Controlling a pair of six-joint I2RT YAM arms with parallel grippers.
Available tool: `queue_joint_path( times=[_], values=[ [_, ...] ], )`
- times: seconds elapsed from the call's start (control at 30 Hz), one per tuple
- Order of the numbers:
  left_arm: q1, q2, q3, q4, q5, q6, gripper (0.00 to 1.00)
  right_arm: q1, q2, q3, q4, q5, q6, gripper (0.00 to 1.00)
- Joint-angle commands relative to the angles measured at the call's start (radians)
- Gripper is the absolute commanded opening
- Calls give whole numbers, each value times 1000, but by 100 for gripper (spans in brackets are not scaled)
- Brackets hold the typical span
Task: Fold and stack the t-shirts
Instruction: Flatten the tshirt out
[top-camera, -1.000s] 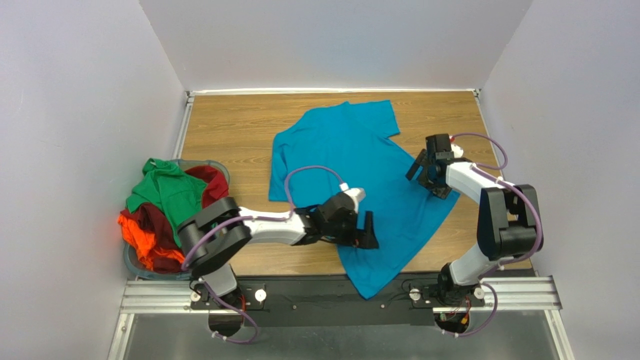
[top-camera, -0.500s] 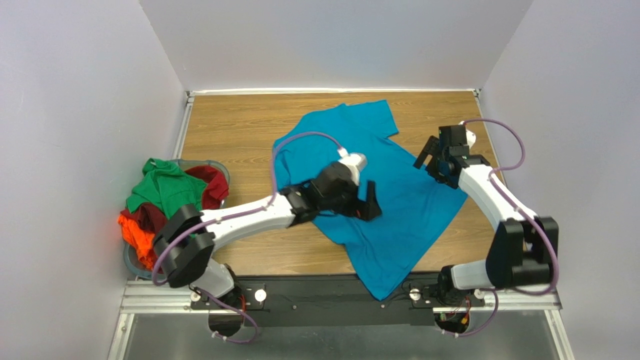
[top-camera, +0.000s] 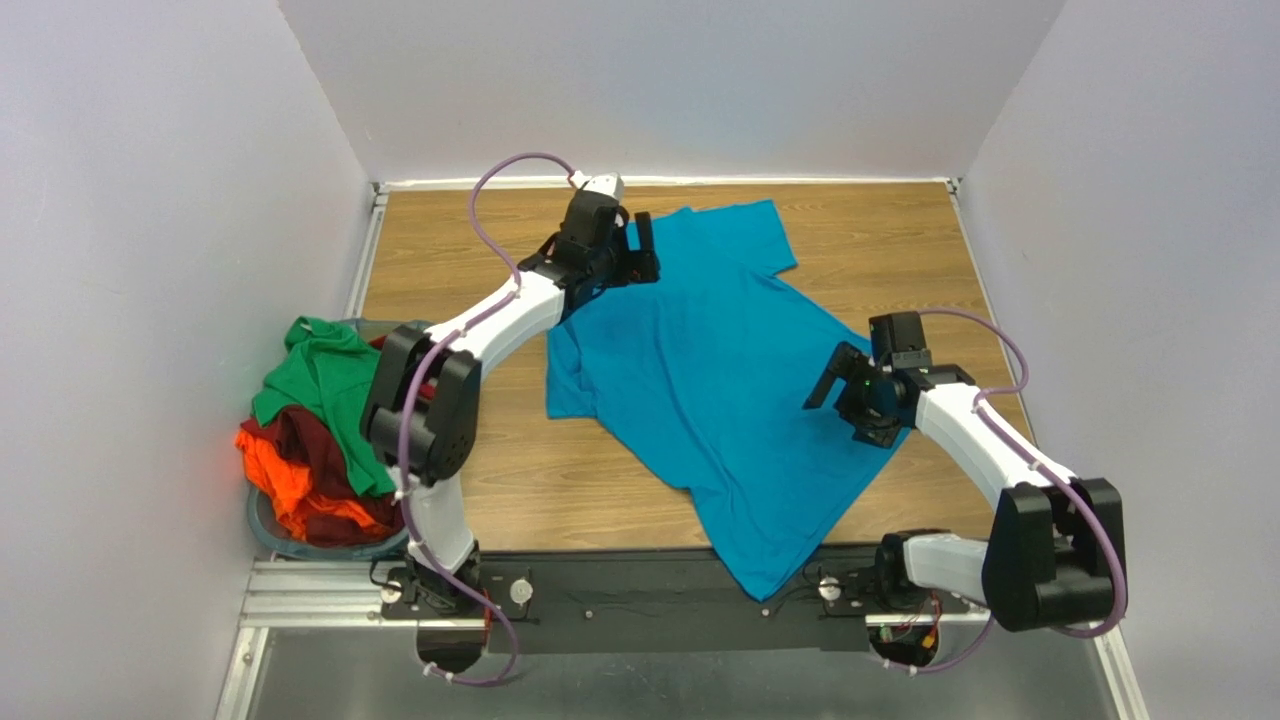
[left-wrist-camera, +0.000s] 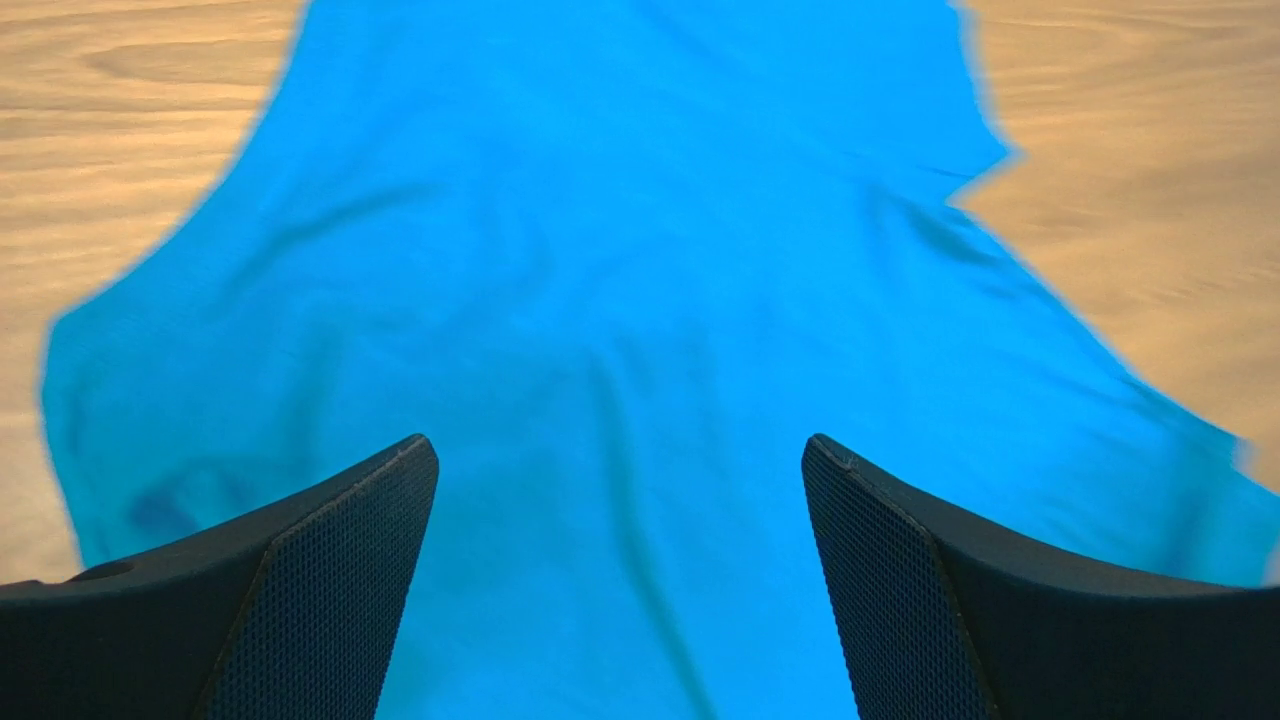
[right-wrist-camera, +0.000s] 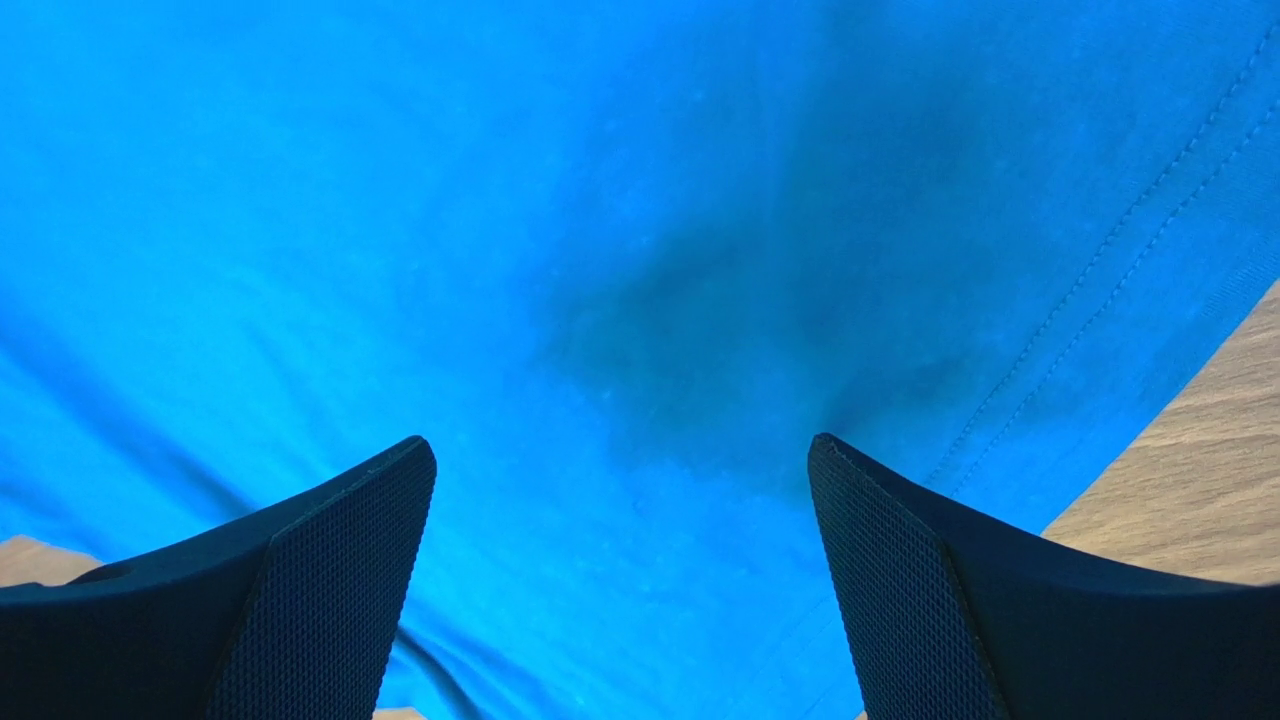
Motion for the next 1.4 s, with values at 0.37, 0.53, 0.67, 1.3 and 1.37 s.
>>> queue_joint_path(
  times=[0.37, 0.53, 0.67, 1.3, 1.37],
  values=[
    [94, 264, 51, -30, 43, 52, 98, -42, 412, 261, -2, 271, -31, 100],
    [112, 251, -36, -30, 43, 18, 98, -68, 549, 353, 3, 275, -52, 100],
    [114, 182, -149, -24, 67, -31, 98, -90, 667, 459, 5, 252, -79, 100],
    [-23, -174, -480, 104, 193, -198, 98, -185, 1151, 1221, -6, 249, -408, 100],
    [-23, -197, -458, 93, 155, -181, 98, -185, 1073, 1211, -11, 194, -424, 100]
  ],
)
